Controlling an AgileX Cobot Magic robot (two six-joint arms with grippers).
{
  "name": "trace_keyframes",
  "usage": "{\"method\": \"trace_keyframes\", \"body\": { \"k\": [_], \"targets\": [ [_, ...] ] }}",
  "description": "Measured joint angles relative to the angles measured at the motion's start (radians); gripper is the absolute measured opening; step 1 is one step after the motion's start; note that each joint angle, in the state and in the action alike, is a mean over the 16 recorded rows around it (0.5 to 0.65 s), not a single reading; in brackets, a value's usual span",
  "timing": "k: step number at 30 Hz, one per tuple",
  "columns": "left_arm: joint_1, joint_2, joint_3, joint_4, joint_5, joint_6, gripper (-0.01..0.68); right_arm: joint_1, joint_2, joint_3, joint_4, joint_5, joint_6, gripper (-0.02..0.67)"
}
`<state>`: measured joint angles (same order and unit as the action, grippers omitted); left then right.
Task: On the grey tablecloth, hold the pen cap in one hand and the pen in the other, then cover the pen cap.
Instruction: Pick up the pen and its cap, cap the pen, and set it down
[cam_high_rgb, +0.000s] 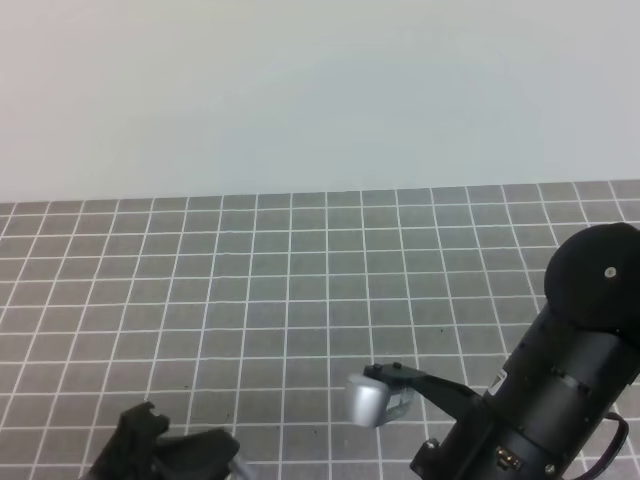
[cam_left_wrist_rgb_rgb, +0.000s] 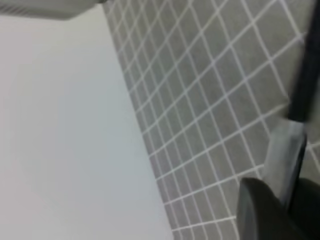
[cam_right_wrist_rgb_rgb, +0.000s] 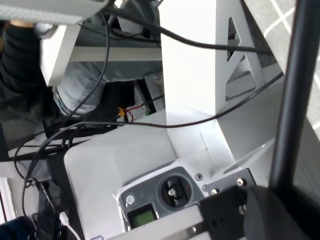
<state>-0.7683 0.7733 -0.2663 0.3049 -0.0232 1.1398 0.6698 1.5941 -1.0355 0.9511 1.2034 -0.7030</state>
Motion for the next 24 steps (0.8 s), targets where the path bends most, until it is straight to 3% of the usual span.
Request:
{"method": "trace_keyframes", "body": {
  "k": [24],
  "targets": [
    [-0.023,-0.083,0.001,0.019,0.092,-0.115,0.010,0.000,0.000,0.000,-0.007,0.000,-0.001,0.049]
  ]
}}
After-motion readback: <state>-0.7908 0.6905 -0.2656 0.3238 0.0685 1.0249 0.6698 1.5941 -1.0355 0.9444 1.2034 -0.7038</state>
